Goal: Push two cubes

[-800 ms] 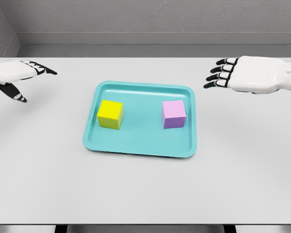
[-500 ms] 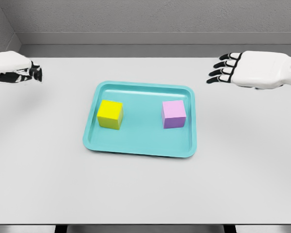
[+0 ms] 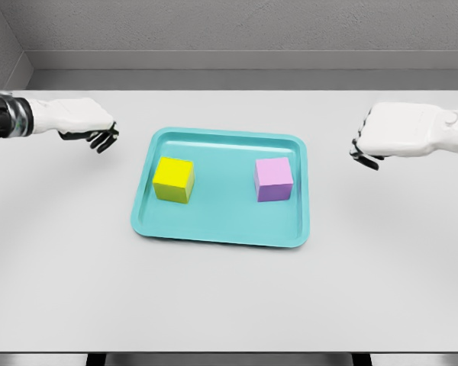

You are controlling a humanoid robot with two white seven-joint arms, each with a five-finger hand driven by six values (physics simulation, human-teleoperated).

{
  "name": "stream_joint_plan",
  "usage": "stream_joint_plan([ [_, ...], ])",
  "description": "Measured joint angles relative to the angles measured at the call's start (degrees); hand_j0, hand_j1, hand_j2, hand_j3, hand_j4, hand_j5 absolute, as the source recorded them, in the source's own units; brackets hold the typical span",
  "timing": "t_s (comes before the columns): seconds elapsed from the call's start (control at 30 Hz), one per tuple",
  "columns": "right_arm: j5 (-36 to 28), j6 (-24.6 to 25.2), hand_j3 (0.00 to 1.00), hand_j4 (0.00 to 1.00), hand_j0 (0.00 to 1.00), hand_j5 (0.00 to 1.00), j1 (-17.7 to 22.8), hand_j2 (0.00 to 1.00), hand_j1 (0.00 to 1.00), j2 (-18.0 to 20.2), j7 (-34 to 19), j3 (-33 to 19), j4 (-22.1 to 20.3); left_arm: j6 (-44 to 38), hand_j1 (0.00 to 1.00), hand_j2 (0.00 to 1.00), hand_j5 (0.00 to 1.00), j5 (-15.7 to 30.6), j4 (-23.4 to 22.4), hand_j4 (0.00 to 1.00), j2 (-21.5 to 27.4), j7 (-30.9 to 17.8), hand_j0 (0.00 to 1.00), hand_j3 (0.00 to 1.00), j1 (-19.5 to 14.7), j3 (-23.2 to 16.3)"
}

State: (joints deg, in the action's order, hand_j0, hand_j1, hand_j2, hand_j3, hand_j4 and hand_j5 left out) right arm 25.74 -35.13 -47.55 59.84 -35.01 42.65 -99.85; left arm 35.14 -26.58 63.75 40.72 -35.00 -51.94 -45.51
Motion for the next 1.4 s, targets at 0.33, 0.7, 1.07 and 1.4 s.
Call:
stream_joint_plan([
  [0.33, 0.0, 0.0, 0.00, 0.00, 0.00, 0.00, -1.0, 0.00, 0.00, -1.6, 0.0, 5.0, -0.5, 0.0, 0.02, 0.02, 0.02, -10.6, 3.2, 0.02, -4.5, 0.0, 0.02, 0.02, 0.4, -5.0],
  [0.7, 0.0, 0.0, 0.00, 0.00, 0.00, 0.00, -1.9, 0.00, 0.00, -5.9, 0.0, 6.4, 0.8, 0.0, 0.02, 0.02, 0.02, -11.4, 7.0, 0.02, -2.8, 0.0, 0.02, 0.02, -0.1, -7.3],
  [1.07, 0.3, 0.0, 0.00, 0.00, 0.00, 0.00, -3.3, 0.00, 0.00, -8.0, 0.0, 9.5, 1.0, 0.0, 0.03, 0.03, 0.03, -11.3, 7.8, 0.03, -3.1, 0.0, 0.03, 0.03, 0.5, -8.0],
  [1.4, 0.3, 0.0, 0.00, 0.00, 0.00, 0.00, -4.5, 0.00, 0.00, -9.5, 0.0, 10.0, 5.4, 0.0, 0.03, 0.03, 0.03, -11.3, 8.3, 0.03, -4.1, 0.0, 0.03, 0.03, 0.9, -8.2],
])
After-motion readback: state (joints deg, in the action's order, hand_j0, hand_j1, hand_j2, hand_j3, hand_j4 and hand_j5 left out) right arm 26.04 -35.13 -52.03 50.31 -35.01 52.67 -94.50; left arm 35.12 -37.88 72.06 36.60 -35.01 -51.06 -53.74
